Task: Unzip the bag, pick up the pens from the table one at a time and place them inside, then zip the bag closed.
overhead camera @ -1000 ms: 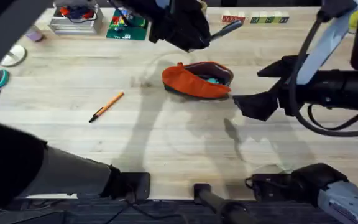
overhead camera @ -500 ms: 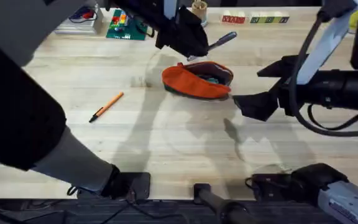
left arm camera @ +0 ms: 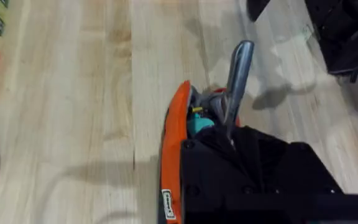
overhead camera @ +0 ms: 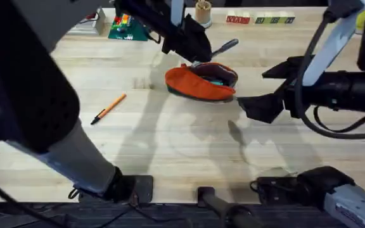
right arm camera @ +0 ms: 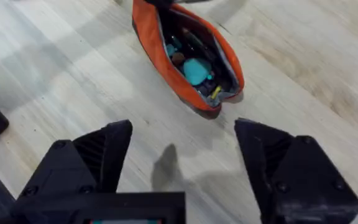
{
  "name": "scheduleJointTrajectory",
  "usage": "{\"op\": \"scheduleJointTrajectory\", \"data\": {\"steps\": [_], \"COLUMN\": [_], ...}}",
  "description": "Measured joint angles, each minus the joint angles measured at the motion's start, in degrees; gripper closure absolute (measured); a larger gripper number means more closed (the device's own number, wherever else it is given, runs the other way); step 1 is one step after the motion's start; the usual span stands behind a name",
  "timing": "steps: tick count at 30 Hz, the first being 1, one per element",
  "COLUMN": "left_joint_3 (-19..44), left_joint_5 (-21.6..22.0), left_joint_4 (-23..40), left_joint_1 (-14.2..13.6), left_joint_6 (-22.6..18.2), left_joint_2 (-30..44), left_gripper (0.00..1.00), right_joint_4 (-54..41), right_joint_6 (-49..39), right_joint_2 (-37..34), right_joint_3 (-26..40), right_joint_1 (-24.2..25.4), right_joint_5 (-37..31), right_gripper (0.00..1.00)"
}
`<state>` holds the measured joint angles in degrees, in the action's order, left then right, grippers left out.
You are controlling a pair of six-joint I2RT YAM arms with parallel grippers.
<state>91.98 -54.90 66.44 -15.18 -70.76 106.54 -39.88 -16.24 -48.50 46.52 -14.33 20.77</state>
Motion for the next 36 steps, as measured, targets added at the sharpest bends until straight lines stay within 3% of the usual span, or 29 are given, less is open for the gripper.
{"op": "scheduleJointTrajectory", "data": {"steps": [36], "left_joint_3": [0.0], "left_joint_5": [1.0], "left_joint_4": [-1.8], "left_joint_1": [0.0], "left_joint_6": [0.0], "left_joint_2": [7.8], "left_gripper": [0.957], "right_joint_4": [0.0], "right_joint_6": [0.0], "right_joint_2": [0.0], "right_joint_3": [0.0], "right_joint_1": [0.0], "right_joint_5": [0.0], "right_gripper": [0.004]}}
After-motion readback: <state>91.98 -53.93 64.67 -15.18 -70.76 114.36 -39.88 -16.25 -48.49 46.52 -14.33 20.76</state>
